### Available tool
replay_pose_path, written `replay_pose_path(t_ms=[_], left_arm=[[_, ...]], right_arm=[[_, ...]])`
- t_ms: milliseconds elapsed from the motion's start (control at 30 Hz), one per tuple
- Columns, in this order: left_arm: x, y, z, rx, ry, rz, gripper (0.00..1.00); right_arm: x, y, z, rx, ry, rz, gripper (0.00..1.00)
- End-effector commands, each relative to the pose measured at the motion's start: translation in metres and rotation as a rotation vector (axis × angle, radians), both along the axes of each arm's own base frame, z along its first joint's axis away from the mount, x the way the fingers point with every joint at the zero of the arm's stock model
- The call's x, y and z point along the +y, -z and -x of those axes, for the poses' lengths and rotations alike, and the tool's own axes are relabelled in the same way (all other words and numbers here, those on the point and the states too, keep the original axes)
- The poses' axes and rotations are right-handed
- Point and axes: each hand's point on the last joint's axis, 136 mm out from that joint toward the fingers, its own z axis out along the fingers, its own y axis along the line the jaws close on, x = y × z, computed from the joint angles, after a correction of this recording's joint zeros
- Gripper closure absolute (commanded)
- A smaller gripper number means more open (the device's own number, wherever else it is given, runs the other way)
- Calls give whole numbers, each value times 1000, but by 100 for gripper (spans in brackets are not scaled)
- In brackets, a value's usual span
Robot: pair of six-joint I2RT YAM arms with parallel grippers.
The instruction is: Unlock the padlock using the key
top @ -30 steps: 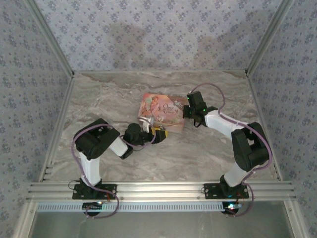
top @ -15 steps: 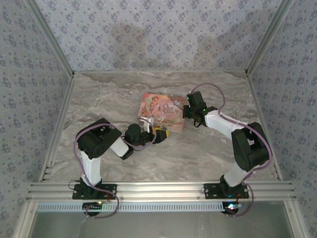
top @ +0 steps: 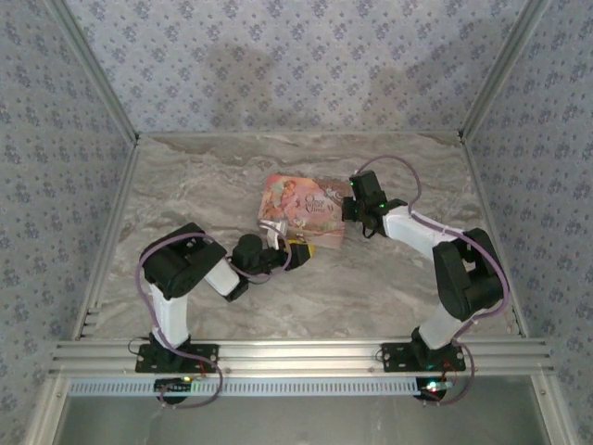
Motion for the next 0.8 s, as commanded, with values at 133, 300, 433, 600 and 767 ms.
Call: replay_pose_path(t_ms=[133, 300, 433, 600, 767], left_arm=[[-2, -4, -15, 6, -25, 27, 53], [-1, 0, -18, 28, -21, 22, 65], [-1, 5, -20, 48, -21, 5, 65], [-2, 7, -22, 55, -25, 10, 60], [-7, 13, -21, 86, -10, 14, 58]], right_arm=[[4, -1, 5, 5, -27, 0, 100], [4, -1, 4, 1, -27, -3, 100], [5, -1, 4, 0, -26, -7, 100], [4, 0, 5, 2, -26, -7, 100], [5, -1, 5, 0, -26, -8, 100]])
